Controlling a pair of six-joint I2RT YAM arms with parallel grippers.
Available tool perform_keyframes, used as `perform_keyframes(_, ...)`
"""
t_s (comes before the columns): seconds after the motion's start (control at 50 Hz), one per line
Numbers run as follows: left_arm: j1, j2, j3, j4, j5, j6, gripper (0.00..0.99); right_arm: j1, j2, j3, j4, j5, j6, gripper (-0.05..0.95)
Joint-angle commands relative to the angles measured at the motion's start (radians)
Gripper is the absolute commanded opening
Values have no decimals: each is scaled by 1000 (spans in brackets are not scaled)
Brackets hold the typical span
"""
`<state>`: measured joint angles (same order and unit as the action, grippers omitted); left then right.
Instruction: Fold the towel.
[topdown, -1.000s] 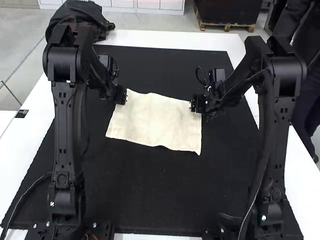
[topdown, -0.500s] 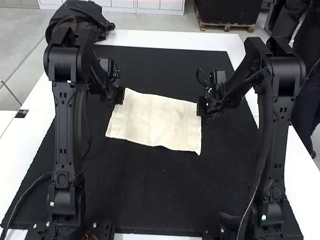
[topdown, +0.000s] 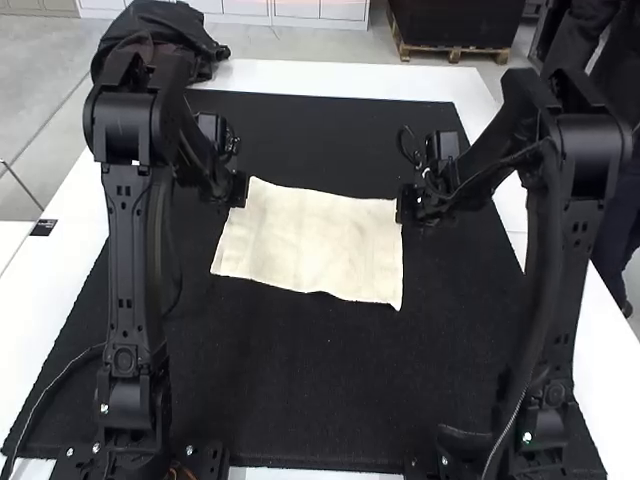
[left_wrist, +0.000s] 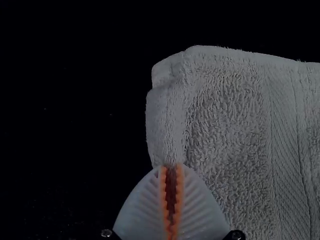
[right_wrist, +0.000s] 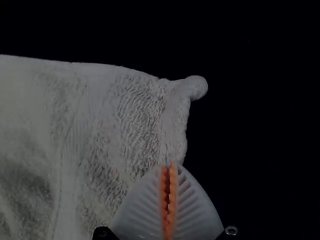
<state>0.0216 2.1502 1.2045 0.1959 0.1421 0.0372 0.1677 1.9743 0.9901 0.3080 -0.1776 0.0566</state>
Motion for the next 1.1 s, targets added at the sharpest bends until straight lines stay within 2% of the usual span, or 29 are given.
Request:
perform_keyframes(0.0, 11, -59, -6, -3, 24, 4, 26, -23, -65, -16, 5, -19, 9, -25)
perform_keyframes(0.3, 23, -125, -10, -46, 40, 0, 26, -48, -140, -48, -7, -42, 11, -25)
perform_keyframes(0.62, 31, -208, -52, -89, 67, 0, 26, -57, -239, -71, -69, -85, 12, -25)
perform_keyframes(1.08, 64, -354, -125, -181, 91, 12, 26, -91, -400, -122, -221, -171, 15, -25)
